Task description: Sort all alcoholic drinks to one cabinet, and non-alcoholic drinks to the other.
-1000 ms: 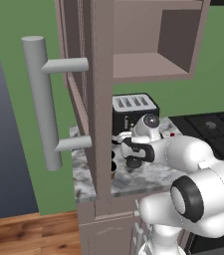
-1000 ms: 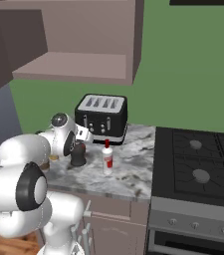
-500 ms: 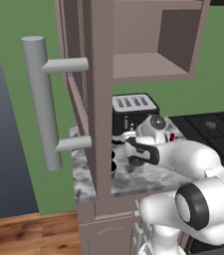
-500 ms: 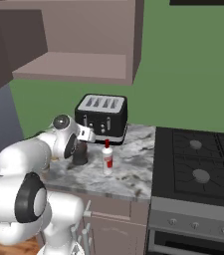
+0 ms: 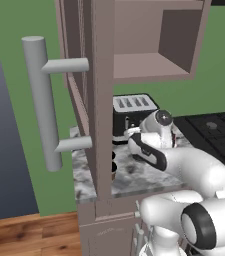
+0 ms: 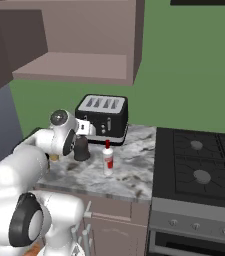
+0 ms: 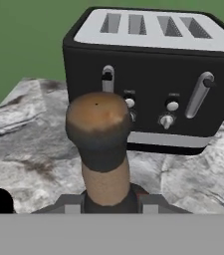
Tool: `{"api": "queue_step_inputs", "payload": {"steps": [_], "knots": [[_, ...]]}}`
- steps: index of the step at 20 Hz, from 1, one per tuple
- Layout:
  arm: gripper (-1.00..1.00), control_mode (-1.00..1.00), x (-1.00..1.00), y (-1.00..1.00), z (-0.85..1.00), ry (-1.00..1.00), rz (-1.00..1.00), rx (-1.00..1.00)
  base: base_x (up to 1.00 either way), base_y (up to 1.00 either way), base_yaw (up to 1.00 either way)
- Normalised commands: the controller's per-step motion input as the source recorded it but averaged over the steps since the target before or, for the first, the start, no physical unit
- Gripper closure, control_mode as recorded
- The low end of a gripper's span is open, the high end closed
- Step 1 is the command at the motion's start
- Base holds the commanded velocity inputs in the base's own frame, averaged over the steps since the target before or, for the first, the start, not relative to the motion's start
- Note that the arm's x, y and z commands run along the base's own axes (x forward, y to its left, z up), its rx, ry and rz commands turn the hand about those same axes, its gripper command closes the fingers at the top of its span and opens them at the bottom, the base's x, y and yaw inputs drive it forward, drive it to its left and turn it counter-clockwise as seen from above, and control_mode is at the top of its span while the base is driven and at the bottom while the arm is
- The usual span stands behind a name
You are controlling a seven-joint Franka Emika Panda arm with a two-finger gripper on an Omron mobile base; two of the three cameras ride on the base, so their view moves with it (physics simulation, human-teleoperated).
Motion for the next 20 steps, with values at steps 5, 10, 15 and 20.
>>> {"api": "queue_step_inputs", "payload": {"steps": [5,10,15,20], "knots": [[1.00,-1.00,-0.18,0.00,0.62,0.01,0.05,-0.07,0.00,0.00,0.00],[1.00,-1.00,-0.17,0.00,0.67,0.00,0.06,-0.06,0.00,0.00,0.00],[1.00,-1.00,-0.14,0.00,0.67,0.00,0.05,-0.03,0.00,0.00,0.00],[1.00,-1.00,-0.11,0.00,0.63,-0.01,0.03,-0.01,0.00,0.00,0.00]]}}
